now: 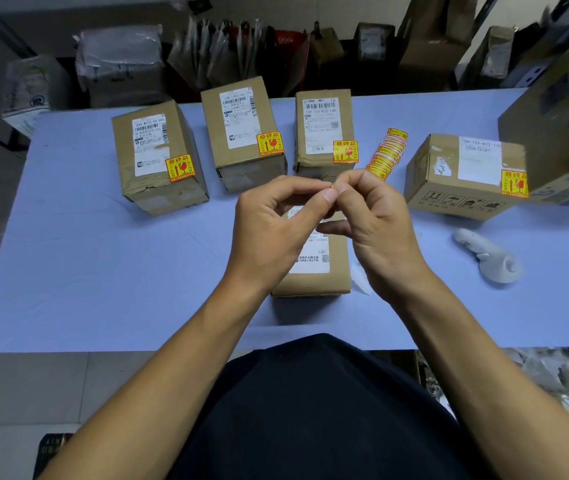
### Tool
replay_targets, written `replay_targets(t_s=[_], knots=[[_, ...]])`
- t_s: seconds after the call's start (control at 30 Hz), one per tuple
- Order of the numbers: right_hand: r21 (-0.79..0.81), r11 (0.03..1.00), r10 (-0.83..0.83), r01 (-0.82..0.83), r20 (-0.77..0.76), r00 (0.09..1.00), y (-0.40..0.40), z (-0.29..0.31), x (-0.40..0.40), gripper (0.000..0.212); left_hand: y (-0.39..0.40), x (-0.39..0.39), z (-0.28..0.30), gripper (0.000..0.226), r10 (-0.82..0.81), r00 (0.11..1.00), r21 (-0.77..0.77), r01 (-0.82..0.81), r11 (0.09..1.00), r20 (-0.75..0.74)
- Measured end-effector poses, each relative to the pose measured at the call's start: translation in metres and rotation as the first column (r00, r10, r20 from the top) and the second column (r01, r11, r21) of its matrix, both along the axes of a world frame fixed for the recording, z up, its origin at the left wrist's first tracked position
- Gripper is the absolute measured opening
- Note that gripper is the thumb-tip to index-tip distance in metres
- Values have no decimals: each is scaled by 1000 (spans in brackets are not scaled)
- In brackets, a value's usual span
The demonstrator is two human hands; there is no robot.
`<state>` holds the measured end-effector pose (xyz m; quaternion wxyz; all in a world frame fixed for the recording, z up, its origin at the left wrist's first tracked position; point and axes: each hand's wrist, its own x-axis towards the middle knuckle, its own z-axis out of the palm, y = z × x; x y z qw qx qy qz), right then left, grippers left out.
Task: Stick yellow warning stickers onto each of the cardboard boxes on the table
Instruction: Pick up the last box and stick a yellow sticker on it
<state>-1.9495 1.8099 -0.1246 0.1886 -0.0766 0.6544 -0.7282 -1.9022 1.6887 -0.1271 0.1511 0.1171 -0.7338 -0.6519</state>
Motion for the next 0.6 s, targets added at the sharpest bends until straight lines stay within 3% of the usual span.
replay_targets(t_s=[0.3,0.4,0.5,0.6], knots=[[134,991,-24,22,12,1000,11,-33,-1,17,18,-6,-30,16,27,994,-29,-24,999,109],[210,975,-81,68,57,995,21,-52,-8,23,22,-14,-47,18,107,953,122,-147,982,284],[292,949,-157,115,126,979,40,-76,-17,23,19,-21,-61,21,154,870,282,-312,907,468],[380,915,-217,132,190,958,61,-102,-25,22,13,-23,-69,20,168,827,336,-392,856,536]])
